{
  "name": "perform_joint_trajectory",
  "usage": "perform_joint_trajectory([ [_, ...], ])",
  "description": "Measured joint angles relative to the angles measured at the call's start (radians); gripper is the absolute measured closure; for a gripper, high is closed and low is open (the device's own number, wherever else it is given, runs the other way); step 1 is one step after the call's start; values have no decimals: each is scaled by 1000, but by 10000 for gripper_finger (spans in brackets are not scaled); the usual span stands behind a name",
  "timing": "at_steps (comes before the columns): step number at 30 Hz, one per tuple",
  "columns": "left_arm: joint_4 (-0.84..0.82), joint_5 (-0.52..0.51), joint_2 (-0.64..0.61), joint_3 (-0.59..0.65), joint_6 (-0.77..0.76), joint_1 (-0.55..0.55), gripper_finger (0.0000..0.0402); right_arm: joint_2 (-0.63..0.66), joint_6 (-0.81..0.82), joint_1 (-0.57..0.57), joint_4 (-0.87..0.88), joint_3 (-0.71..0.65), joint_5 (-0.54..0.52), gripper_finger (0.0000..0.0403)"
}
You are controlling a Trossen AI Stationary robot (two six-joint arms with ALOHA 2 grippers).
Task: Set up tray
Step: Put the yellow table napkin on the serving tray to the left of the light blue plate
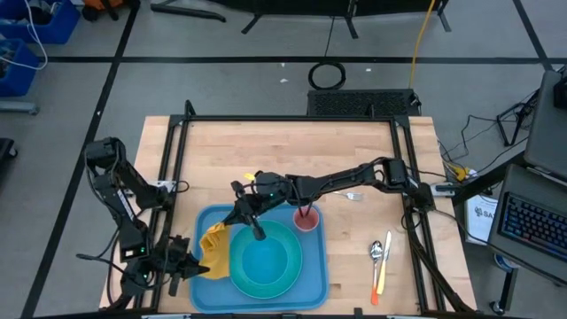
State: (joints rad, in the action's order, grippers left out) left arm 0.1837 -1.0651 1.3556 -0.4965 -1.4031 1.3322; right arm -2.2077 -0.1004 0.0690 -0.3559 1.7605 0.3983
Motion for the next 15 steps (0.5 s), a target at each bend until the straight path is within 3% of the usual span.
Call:
perform_joint_trajectory([
  [15,1,52,0,0,-85,31,394,-45,61,-14,-59,-1,49,403],
])
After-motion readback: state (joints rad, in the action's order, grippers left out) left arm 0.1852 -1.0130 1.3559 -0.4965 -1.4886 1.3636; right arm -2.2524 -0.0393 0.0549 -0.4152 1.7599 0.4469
